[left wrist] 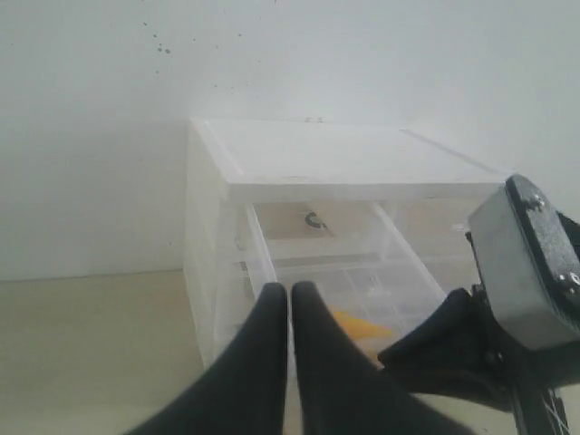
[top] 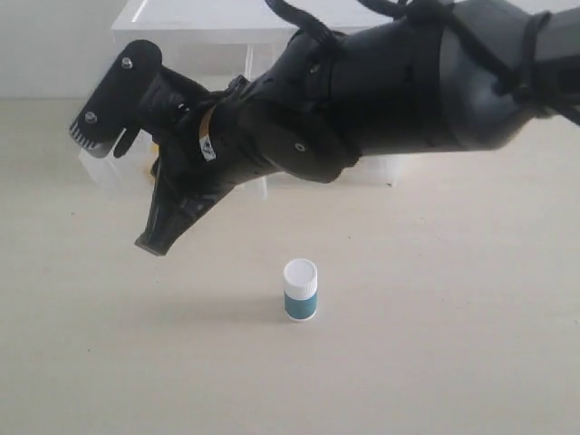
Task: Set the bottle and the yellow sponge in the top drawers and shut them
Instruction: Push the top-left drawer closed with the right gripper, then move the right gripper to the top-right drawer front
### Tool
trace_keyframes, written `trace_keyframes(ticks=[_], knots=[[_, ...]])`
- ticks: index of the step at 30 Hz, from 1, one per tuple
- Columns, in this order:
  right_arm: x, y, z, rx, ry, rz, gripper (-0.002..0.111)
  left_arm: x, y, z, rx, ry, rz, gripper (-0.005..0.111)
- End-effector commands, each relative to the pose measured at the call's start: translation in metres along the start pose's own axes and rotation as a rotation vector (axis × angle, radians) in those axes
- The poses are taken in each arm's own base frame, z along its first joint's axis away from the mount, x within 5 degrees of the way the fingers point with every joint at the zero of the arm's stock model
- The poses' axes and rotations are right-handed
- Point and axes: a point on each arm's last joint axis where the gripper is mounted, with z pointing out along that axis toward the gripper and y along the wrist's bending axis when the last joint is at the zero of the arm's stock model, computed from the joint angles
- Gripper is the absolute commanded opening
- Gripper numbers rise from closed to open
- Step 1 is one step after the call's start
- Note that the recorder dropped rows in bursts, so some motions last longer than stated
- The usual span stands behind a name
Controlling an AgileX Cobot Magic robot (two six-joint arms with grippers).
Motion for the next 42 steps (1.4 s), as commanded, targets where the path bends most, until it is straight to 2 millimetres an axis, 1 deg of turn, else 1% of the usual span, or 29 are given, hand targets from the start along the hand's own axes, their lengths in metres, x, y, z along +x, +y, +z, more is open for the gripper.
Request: trace_keyframes(ticks=[1,7,10,14,16,18,21,22,23,25,27,28,30,31,32,33,34,35,36,37,39,40,41,42], knots=[[-0.012,-0.028,-0.002,0.064,0.001,0.005,0.008,0.002,0.000,-0.001,-0.002,0.002,-0.008,0.004],[-0.021,-0.061,0.007,0.132,-0.008,0.048,0.008,0.002,0.000,-0.001,-0.002,0.002,-0.008,0.004],[-0.025,-0.074,0.018,0.159,-0.036,0.063,0.008,0.002,0.000,-0.001,-0.002,0.002,-0.008,0.004],[-0.019,-0.097,0.046,0.196,-0.033,0.110,0.008,0.002,0.000,-0.001,-0.002,0.002,-0.008,0.004],[-0.017,-0.111,0.055,0.221,-0.042,0.146,0.008,0.002,0.000,-0.001,-0.002,0.002,-0.008,0.004],[-0.018,-0.126,0.055,0.248,-0.068,0.240,0.008,0.002,0.000,-0.001,-0.002,0.002,-0.008,0.004],[-0.017,-0.145,0.045,0.281,-0.100,0.431,0.008,0.002,0.000,-0.001,-0.002,0.002,-0.008,0.004],[-0.017,-0.149,0.038,0.286,-0.084,0.493,0.008,0.002,0.000,-0.001,-0.002,0.002,-0.008,0.004],[-0.018,-0.151,0.029,0.292,-0.061,0.517,0.008,0.002,0.000,-0.001,-0.002,0.002,-0.008,0.004],[-0.020,-0.150,0.011,0.294,0.016,0.475,0.008,0.002,0.000,-0.001,-0.003,0.004,-0.008,0.004],[-0.027,-0.143,-0.010,0.281,0.062,0.400,0.008,0.003,0.001,-0.001,-0.003,0.007,-0.009,0.004],[-0.028,-0.141,-0.024,0.282,0.057,0.373,0.008,0.003,0.001,-0.001,-0.006,0.007,-0.009,0.004],[-0.027,-0.136,-0.054,0.290,-0.013,0.358,0.008,0.003,0.001,-0.001,-0.007,0.008,-0.009,0.004],[-0.018,-0.132,-0.064,0.292,-0.033,0.358,0.008,0.003,0.001,-0.001,-0.010,0.008,-0.009,0.004],[-0.011,-0.132,-0.084,0.312,-0.098,0.366,0.008,0.003,0.001,-0.001,-0.010,0.008,-0.009,0.004],[0.001,-0.131,-0.097,0.330,-0.156,0.388,0.007,0.003,0.001,-0.001,-0.010,0.008,-0.009,0.004],[0.016,-0.134,-0.107,0.354,-0.206,0.433,0.005,0.003,0.001,-0.001,-0.010,0.008,-0.009,0.004],[0.035,-0.136,-0.118,0.379,-0.285,0.503,0.000,0.003,0.001,-0.001,-0.010,0.008,-0.009,0.004],[0.058,-0.137,-0.126,0.401,-0.382,0.614,0.000,0.003,0.001,-0.001,-0.009,0.008,-0.009,0.004],[0.073,-0.138,-0.132,0.415,-0.508,0.702,0.000,0.003,0.001,-0.001,-0.007,0.007,-0.013,0.004],[0.120,-0.134,-0.137,0.393,-0.784,0.986,0.000,0.003,0.001,-0.001,-0.007,0.007,-0.015,0.004],[0.139,-0.126,-0.134,0.352,-0.868,1.093,0.000,0.003,0.001,-0.001,-0.007,0.007,-0.015,0.004],[0.152,-0.121,-0.131,0.288,-0.968,1.189,0.000,0.004,0.001,-0.001,-0.007,0.009,-0.016,0.004],[0.162,-0.117,-0.125,0.223,-1.012,1.272,0.000,0.004,0.001,-0.001,-0.007,0.009,-0.016,0.004]])
